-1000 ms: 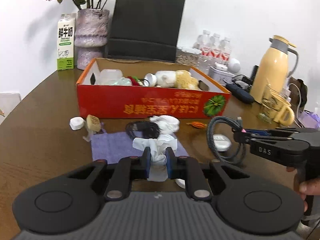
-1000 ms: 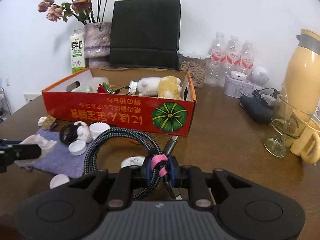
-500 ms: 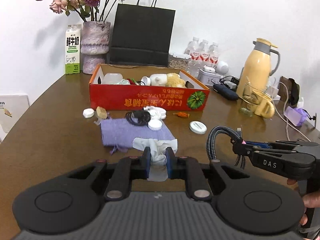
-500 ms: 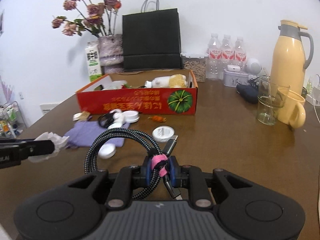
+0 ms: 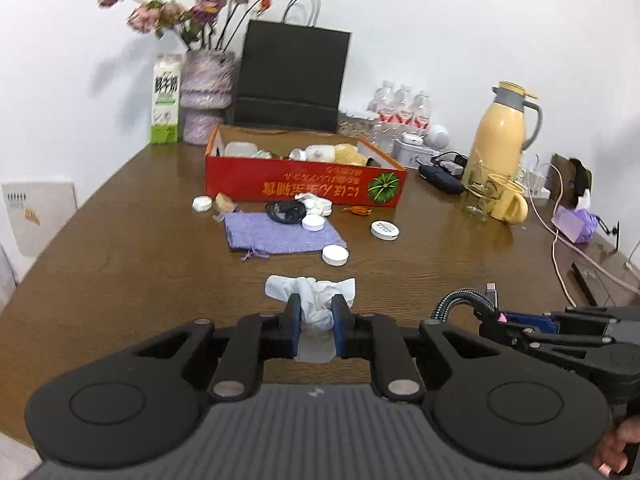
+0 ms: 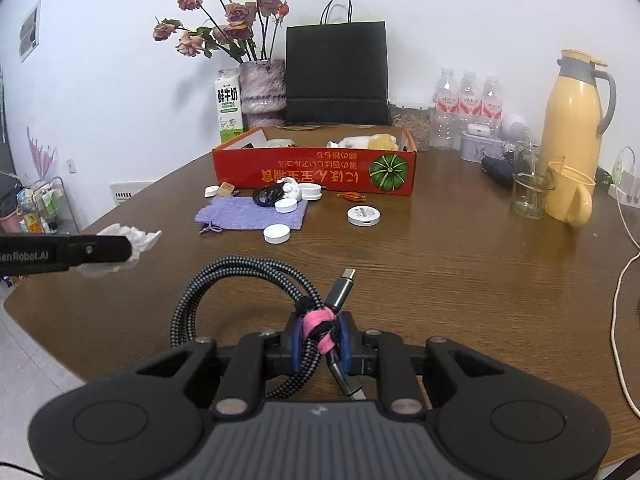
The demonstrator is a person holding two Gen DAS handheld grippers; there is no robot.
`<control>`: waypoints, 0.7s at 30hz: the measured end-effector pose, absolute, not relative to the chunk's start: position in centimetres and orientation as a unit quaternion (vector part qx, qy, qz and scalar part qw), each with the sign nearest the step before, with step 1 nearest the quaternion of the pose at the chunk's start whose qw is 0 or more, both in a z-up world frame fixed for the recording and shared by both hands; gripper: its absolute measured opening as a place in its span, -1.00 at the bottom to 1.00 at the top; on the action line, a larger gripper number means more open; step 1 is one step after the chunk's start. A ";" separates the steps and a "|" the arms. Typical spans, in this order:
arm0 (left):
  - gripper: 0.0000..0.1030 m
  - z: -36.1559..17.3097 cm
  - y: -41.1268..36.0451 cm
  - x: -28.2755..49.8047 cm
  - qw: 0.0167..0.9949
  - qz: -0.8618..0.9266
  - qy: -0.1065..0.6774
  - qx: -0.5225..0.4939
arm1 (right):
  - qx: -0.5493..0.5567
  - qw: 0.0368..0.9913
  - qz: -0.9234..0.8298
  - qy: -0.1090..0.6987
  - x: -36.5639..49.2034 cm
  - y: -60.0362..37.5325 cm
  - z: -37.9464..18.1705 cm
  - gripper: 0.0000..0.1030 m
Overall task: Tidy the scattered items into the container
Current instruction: 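Carry tissue and cable into the box and open both tools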
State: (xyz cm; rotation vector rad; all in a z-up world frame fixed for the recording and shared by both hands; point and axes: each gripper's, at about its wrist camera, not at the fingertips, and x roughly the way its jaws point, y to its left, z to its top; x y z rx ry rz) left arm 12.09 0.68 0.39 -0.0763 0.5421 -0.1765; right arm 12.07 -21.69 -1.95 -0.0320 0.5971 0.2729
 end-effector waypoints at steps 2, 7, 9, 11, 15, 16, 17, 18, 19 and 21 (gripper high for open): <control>-0.68 0.5 0.7 12.1 0.961 -0.079 0.263 -0.033 | -0.014 0.948 0.128 0.290 12.3 -21.8 -1.8 -0.66; -0.68 0.6 1.7 13.4 0.960 -0.073 0.265 -0.049 | 0.001 0.953 0.118 0.279 14.1 -22.6 -1.0 -0.66; -0.68 1.0 2.1 14.4 0.961 -0.074 0.262 -0.052 | 0.007 0.955 0.114 0.273 15.4 -23.1 -0.5 -0.66; -0.68 1.8 2.7 15.9 0.962 -0.077 0.256 -0.060 | 0.012 0.957 0.111 0.267 17.0 -23.4 0.3 -0.66; -0.68 3.9 4.2 20.1 0.965 -0.082 0.240 -0.070 | 0.008 0.963 0.115 0.243 21.0 -23.5 2.7 -0.66; -0.68 4.6 4.5 21.5 0.965 -0.085 0.237 -0.068 | 0.004 0.965 0.116 0.236 22.1 -23.4 3.4 -0.66; -0.68 5.3 4.7 22.9 0.966 -0.086 0.235 -0.066 | -0.001 0.966 0.117 0.229 23.5 -23.3 4.1 -0.66; -0.67 5.9 4.8 24.2 0.967 -0.089 0.232 -0.062 | -0.003 0.968 0.118 0.223 25.0 -23.1 4.9 -0.66; -0.67 6.5 4.8 25.9 0.966 -0.102 0.231 -0.054 | -0.004 0.968 0.121 0.218 26.5 -23.0 5.6 -0.66; -0.67 7.7 5.0 29.2 0.963 -0.115 0.236 -0.054 | 0.001 0.967 0.131 0.217 29.9 -22.7 6.9 -0.66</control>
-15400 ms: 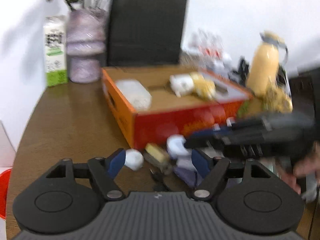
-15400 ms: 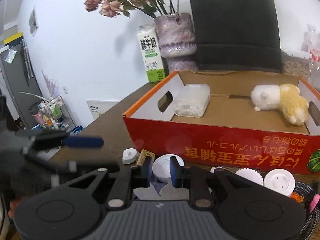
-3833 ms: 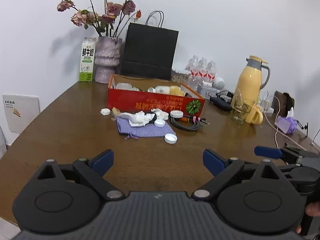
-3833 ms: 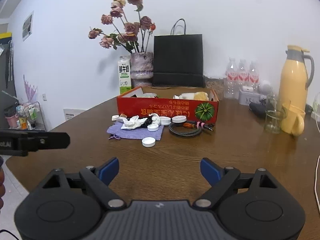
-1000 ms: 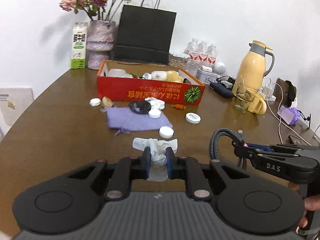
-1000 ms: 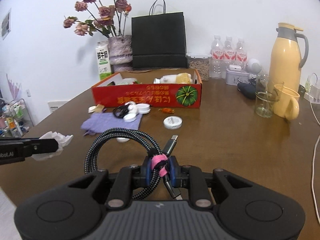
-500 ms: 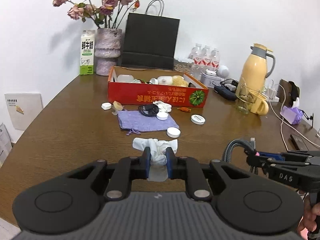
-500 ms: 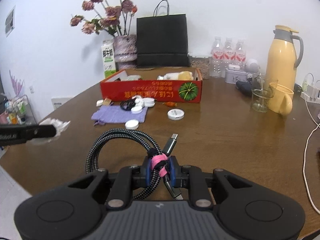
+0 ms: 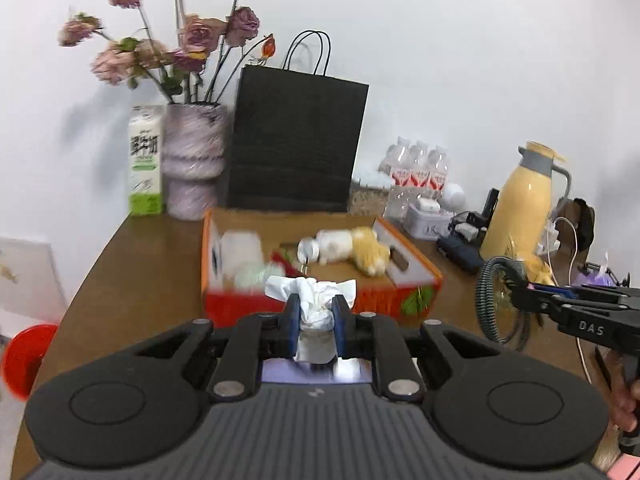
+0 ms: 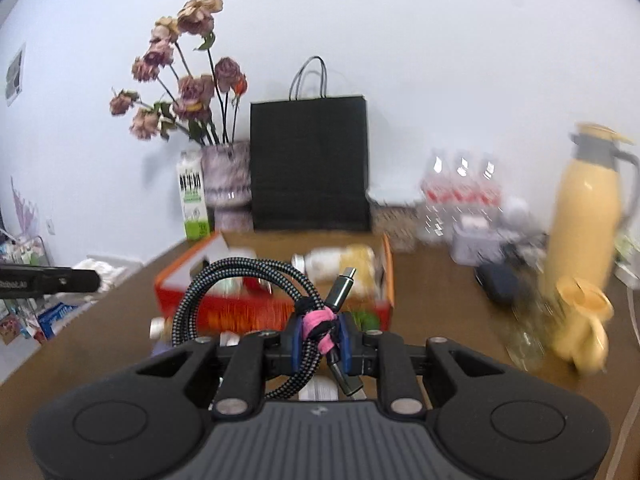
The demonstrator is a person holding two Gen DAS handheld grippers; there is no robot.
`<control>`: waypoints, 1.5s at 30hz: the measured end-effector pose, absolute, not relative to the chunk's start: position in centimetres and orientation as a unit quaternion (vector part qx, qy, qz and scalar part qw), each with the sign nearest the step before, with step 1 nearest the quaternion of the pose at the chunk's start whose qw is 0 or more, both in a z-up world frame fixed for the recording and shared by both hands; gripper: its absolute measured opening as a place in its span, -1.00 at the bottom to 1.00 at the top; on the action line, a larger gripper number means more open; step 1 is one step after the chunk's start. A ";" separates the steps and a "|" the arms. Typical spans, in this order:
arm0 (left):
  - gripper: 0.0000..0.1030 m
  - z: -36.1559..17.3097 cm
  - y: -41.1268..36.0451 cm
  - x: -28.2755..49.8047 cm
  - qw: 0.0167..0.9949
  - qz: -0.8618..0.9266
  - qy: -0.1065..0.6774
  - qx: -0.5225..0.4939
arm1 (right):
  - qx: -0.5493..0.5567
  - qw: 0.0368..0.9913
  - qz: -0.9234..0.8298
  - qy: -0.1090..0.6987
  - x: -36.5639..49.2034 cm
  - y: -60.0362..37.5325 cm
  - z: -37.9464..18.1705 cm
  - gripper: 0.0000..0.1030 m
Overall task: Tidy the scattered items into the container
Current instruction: 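Carry tissue and cable into the box and open both tools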
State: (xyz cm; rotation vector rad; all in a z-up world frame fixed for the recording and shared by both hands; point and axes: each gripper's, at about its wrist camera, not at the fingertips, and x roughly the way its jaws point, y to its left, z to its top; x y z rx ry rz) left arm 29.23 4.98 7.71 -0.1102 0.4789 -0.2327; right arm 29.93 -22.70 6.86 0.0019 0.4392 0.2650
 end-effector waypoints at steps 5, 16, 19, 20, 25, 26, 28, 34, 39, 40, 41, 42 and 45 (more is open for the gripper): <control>-0.67 9.3 4.7 39.2 0.939 -0.144 0.297 -0.093 | 0.014 0.956 0.149 0.254 40.4 -21.2 8.6 -0.66; -0.51 0.5 0.0 54.6 0.895 -0.075 0.440 -0.005 | -0.051 0.903 0.086 0.418 57.5 -16.3 0.5 -0.67; -0.04 -0.5 -0.5 55.8 0.902 -0.065 0.426 0.020 | -0.040 0.884 0.100 0.454 58.7 -16.0 -1.5 -0.65; -0.03 -0.5 -0.3 55.9 0.902 -0.059 0.428 0.012 | -0.031 0.879 0.104 0.464 59.0 -16.0 -2.0 -0.64; 0.24 1.1 1.0 55.4 0.901 -0.067 0.428 -0.018 | -0.034 0.887 0.101 0.450 58.3 -16.1 -1.2 -0.17; 0.31 1.7 1.2 55.1 0.903 -0.065 0.424 -0.016 | -0.032 0.889 0.099 0.446 58.1 -16.2 -0.6 -0.10; 0.38 2.7 1.8 55.0 0.907 -0.061 0.416 -0.017 | -0.031 0.896 0.096 0.432 57.8 -16.4 0.9 0.02; 0.44 6.4 2.9 52.8 0.912 -0.047 0.405 -0.033 | -0.039 0.908 0.095 0.406 55.4 -17.3 5.1 0.19; 0.53 9.8 3.6 49.8 0.922 -0.039 0.383 -0.033 | -0.036 0.914 0.097 0.392 52.4 -18.6 8.4 0.41; 0.53 10.4 3.8 48.9 0.926 -0.034 0.376 -0.030 | -0.036 0.915 0.098 0.389 51.6 -18.8 8.8 0.47; 0.54 11.0 4.0 47.9 0.929 -0.025 0.368 -0.026 | -0.039 0.916 0.099 0.387 50.7 -19.1 9.1 0.53; 0.56 11.3 4.1 47.1 0.932 -0.021 0.360 -0.023 | -0.042 0.916 0.101 0.385 49.8 -19.4 9.4 0.53; 0.60 12.2 4.6 43.9 0.942 -0.007 0.336 -0.004 | -0.054 0.919 0.105 0.377 47.0 -20.5 9.8 0.54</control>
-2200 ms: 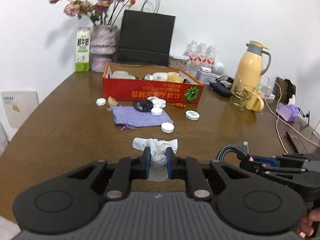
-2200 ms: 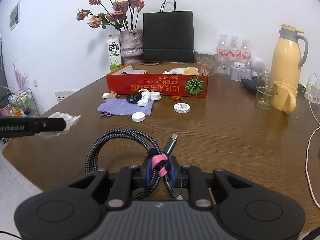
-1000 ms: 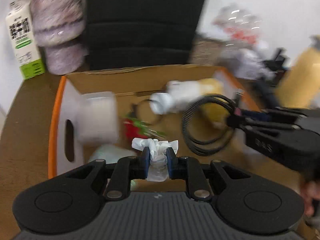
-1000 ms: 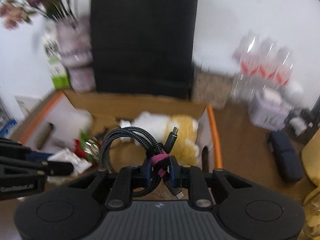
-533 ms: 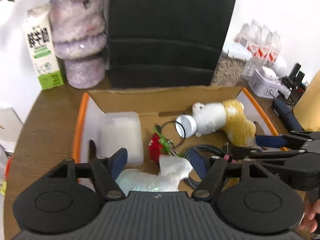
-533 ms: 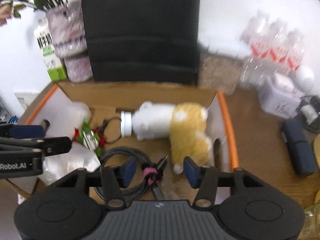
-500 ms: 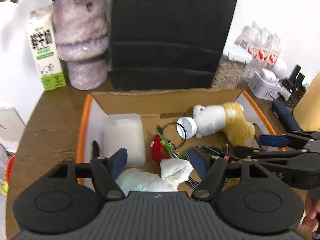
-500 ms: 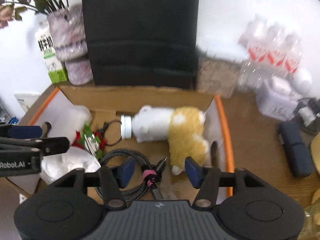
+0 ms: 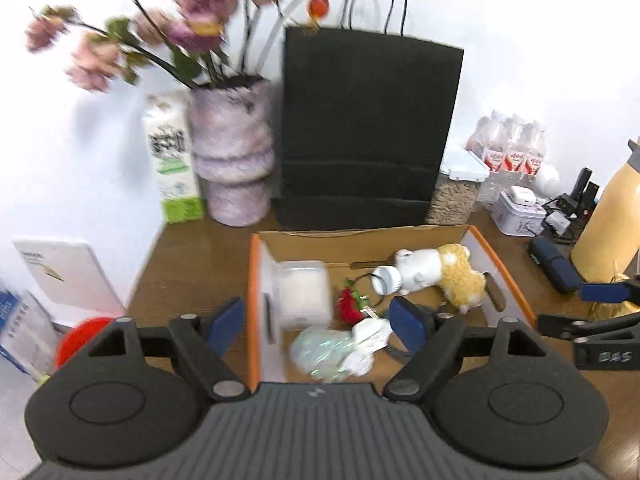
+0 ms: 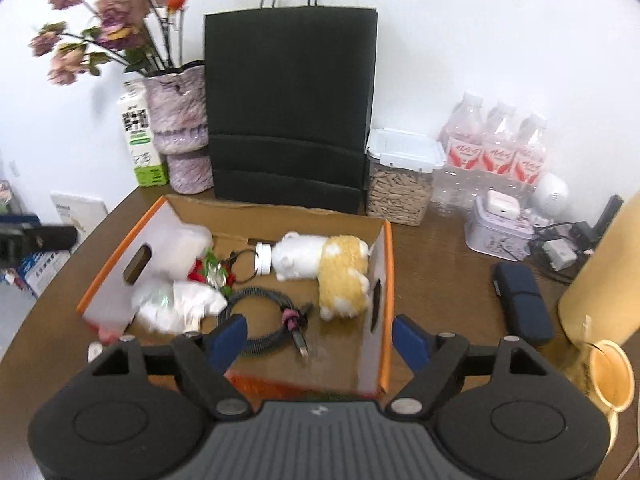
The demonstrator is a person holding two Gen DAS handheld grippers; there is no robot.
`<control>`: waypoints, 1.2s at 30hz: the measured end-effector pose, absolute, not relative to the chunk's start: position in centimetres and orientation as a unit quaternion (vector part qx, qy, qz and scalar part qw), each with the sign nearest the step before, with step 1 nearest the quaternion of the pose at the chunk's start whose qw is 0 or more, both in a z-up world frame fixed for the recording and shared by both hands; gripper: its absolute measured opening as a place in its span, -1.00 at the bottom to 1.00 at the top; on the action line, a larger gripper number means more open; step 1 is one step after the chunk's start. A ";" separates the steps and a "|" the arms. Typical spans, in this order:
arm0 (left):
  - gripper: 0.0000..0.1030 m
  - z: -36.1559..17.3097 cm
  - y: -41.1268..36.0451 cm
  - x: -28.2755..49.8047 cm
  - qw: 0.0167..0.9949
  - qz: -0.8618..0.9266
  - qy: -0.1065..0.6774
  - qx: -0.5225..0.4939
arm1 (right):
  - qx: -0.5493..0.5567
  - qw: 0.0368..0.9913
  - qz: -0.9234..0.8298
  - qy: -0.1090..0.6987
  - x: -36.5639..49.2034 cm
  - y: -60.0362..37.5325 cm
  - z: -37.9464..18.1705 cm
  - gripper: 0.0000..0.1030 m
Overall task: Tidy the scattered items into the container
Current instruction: 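Carry tissue and cable into the box and open both tools, then withdraw both tools from the box toward the purple cloth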
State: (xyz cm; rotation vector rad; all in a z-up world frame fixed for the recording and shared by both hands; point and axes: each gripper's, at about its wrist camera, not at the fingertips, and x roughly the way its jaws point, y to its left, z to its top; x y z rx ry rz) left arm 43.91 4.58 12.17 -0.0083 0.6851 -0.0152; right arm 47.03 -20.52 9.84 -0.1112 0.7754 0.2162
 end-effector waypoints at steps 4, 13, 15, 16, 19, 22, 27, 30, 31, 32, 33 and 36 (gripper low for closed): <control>0.60 12.4 5.4 39.5 0.948 -0.005 0.319 -0.011 | -0.046 0.922 0.107 0.370 43.6 -22.2 10.1 0.62; 0.85 10.0 5.1 23.7 0.968 -0.088 0.219 -0.081 | 0.036 0.918 0.211 0.333 29.3 -24.3 7.9 0.79; 0.89 9.0 4.1 21.0 0.974 -0.088 0.197 -0.067 | 0.047 0.921 0.206 0.328 26.6 -24.7 6.6 0.79; 0.89 8.6 3.7 20.0 0.976 -0.079 0.195 -0.056 | 0.048 0.923 0.198 0.326 25.5 -24.8 6.0 0.79; 0.90 7.4 2.8 17.1 0.976 -0.077 0.200 -0.047 | 0.038 0.933 0.160 0.320 22.8 -25.1 4.2 0.80; 0.91 6.2 2.3 14.7 0.972 -0.096 0.208 -0.050 | 0.058 0.931 0.142 0.331 21.1 -25.6 2.0 0.80; 0.93 3.7 2.1 12.7 0.963 -0.108 0.239 -0.056 | 0.090 0.929 0.129 0.336 18.2 -25.7 -0.4 0.80; 0.92 1.9 2.5 13.9 0.947 -0.122 0.288 -0.074 | 0.057 0.930 0.126 0.339 17.4 -24.6 -1.3 0.80; 0.91 1.4 2.8 14.4 0.939 -0.129 0.307 -0.091 | 0.046 0.931 0.123 0.340 17.2 -24.3 -1.4 0.80; 0.91 1.2 3.1 14.6 0.933 -0.136 0.314 -0.108 | 0.036 0.931 0.121 0.341 17.2 -24.1 -1.4 0.80; 0.91 1.0 3.2 14.7 0.931 -0.139 0.315 -0.119 | 0.030 0.932 0.119 0.340 17.2 -23.8 -1.3 0.80; 0.91 1.0 3.6 14.7 0.936 -0.124 0.306 -0.121 | 0.036 0.933 0.125 0.335 17.3 -23.7 -1.1 0.80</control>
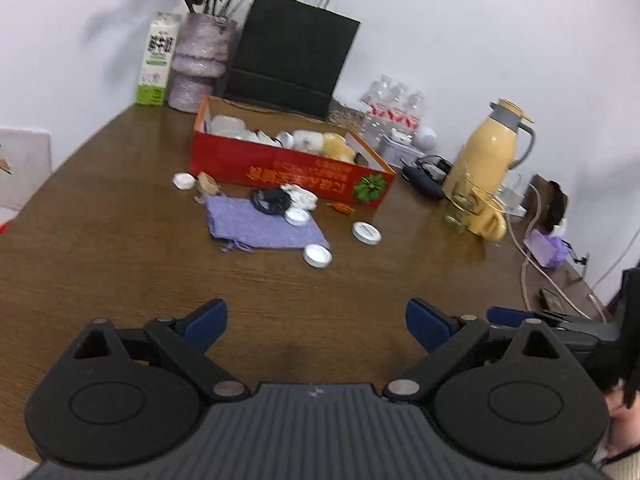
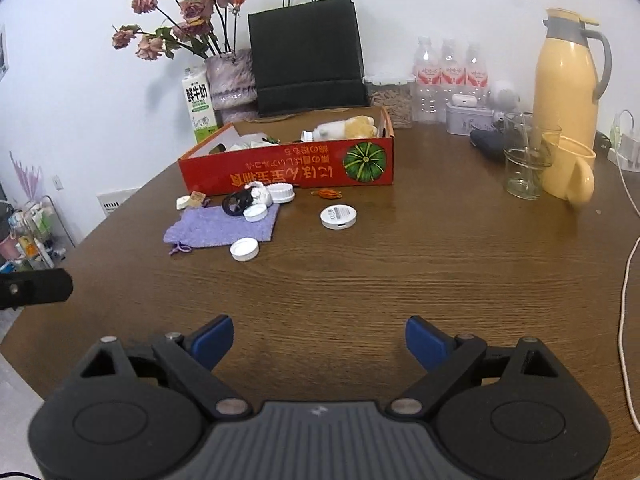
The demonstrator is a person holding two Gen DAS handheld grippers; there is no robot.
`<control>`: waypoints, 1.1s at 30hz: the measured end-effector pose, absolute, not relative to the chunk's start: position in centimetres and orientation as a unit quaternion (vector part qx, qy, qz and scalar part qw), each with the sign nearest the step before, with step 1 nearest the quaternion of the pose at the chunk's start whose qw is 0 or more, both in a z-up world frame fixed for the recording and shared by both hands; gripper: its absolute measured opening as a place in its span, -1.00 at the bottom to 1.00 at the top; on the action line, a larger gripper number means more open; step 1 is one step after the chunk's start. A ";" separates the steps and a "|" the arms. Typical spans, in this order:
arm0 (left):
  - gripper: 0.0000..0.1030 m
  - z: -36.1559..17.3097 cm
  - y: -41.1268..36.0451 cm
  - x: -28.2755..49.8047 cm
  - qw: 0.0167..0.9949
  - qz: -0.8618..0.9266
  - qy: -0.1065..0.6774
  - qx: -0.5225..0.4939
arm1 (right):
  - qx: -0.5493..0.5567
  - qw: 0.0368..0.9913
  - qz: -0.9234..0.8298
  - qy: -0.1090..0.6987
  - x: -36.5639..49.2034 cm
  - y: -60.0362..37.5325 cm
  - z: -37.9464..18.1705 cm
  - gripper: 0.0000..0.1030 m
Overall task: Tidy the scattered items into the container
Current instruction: 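Withdraw both tools from the box toward the purple cloth, then grasp the black earphone cord with left tool while right tool grasps a white cap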
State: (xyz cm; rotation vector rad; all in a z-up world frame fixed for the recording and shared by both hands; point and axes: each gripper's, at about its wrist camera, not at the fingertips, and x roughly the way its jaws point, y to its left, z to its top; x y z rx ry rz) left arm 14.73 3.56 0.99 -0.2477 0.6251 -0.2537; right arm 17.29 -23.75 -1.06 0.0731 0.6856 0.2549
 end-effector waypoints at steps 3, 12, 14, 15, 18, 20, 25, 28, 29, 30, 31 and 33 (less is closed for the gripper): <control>0.91 0.7 3.7 14.9 0.940 -0.111 0.303 -0.114 | 0.038 0.937 0.134 0.321 17.2 -23.7 -1.0 0.75; 0.84 -0.5 2.5 20.8 0.946 -0.094 0.304 -0.055 | -0.003 0.939 0.170 0.300 20.6 -22.2 -1.4 0.03; 0.84 -0.2 1.7 23.7 0.954 -0.095 0.284 -0.024 | -0.006 0.940 0.171 0.297 22.5 -21.8 -1.3 -0.04; 0.83 -0.2 1.3 25.2 0.955 -0.098 0.278 -0.012 | -0.004 0.941 0.168 0.295 23.4 -21.6 -1.1 -0.06; 0.77 -0.4 0.8 29.9 0.957 -0.104 0.272 0.014 | 0.006 0.944 0.162 0.288 25.9 -21.3 -0.7 -0.07; 0.76 -0.9 0.4 32.6 0.957 -0.103 0.269 0.030 | 0.008 0.945 0.162 0.284 27.4 -21.0 -0.4 -0.07; 0.67 -2.8 -0.9 36.5 0.944 -0.148 0.287 0.073 | -0.003 0.946 0.166 0.280 30.5 -19.8 -0.5 -0.13; 0.40 -3.9 -0.9 38.1 0.939 -0.144 0.302 0.083 | -0.009 0.944 0.179 0.278 32.4 -18.8 -0.6 -0.22; 0.15 -4.3 -0.7 38.5 0.936 -0.145 0.311 0.078 | -0.011 0.943 0.182 0.277 33.0 -18.4 -0.7 -0.23; -0.03 -4.6 -0.3 38.9 0.932 -0.154 0.322 0.068 | -0.013 0.943 0.186 0.277 33.7 -18.0 -0.7 -0.24; -0.05 -4.9 0.0 39.0 0.929 -0.163 0.327 0.057 | -0.015 0.942 0.190 0.277 34.3 -17.5 -0.8 -0.24; -0.08 -5.0 0.7 39.0 0.931 -0.172 0.320 0.044 | -0.022 0.940 0.200 0.276 35.4 -16.5 -0.9 -0.24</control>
